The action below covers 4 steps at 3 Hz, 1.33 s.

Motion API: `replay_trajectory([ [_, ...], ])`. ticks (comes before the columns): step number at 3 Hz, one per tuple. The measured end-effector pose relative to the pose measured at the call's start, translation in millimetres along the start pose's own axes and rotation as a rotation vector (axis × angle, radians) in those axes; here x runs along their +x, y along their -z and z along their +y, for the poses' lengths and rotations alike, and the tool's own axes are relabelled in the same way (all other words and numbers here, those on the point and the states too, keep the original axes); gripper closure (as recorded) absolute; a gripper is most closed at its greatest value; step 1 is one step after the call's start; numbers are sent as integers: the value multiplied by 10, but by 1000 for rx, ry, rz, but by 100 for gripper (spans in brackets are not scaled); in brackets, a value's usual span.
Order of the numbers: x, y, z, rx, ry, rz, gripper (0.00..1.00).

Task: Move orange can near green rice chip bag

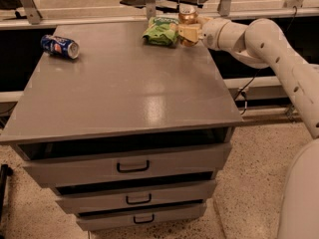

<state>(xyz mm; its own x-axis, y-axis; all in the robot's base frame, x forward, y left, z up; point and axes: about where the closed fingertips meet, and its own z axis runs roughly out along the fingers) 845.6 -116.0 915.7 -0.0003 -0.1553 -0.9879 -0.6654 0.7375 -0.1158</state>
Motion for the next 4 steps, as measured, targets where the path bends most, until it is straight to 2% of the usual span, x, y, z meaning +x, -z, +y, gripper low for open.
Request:
replay_trajectory([
  [1, 99, -100, -34, 27, -37, -16, 36],
  [2, 149, -214, -10, 30, -73, -38, 15],
  [3, 177, -321, 31, 19, -96, -51, 0],
  [4, 155, -266, -62, 32, -88, -51, 0],
])
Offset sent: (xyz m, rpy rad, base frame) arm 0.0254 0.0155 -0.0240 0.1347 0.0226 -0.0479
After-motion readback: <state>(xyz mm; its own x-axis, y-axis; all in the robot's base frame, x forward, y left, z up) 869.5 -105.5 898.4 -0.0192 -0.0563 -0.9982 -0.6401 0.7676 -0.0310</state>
